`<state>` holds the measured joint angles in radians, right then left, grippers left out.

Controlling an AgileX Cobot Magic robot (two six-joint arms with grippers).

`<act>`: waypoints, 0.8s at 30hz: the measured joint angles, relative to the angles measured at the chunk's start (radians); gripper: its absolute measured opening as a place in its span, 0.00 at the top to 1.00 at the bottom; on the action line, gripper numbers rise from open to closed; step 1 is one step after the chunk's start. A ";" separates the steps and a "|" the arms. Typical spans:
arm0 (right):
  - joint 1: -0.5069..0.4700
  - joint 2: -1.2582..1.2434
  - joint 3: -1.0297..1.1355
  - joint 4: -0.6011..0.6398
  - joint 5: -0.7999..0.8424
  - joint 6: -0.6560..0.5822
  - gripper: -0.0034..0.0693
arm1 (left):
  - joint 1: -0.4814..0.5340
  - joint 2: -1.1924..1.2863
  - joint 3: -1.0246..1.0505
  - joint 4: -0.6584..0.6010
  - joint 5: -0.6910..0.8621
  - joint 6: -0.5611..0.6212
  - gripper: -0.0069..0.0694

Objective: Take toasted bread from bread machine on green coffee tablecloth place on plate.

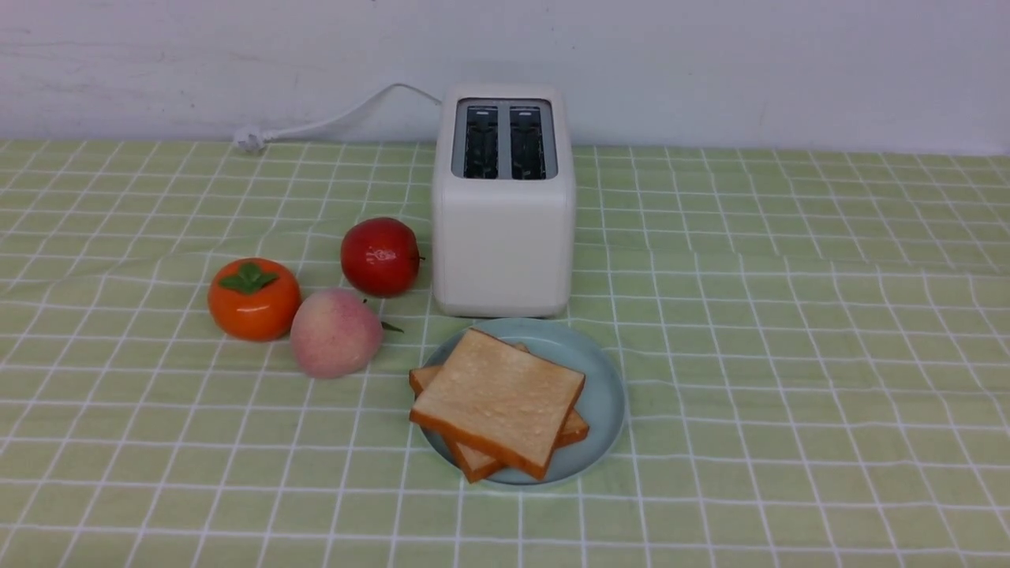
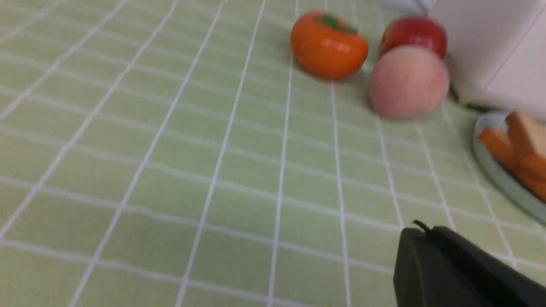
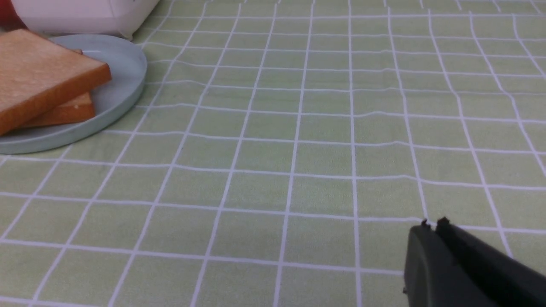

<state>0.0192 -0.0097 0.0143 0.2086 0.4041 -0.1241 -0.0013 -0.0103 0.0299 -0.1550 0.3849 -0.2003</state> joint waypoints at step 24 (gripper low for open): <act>0.000 0.000 0.001 0.000 0.000 0.000 0.88 | 0.000 0.000 0.000 -0.017 0.010 -0.001 0.93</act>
<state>0.0192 -0.0097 0.0150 0.2086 0.4041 -0.1241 -0.0009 -0.0103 0.0299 -0.1724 0.3947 -0.2013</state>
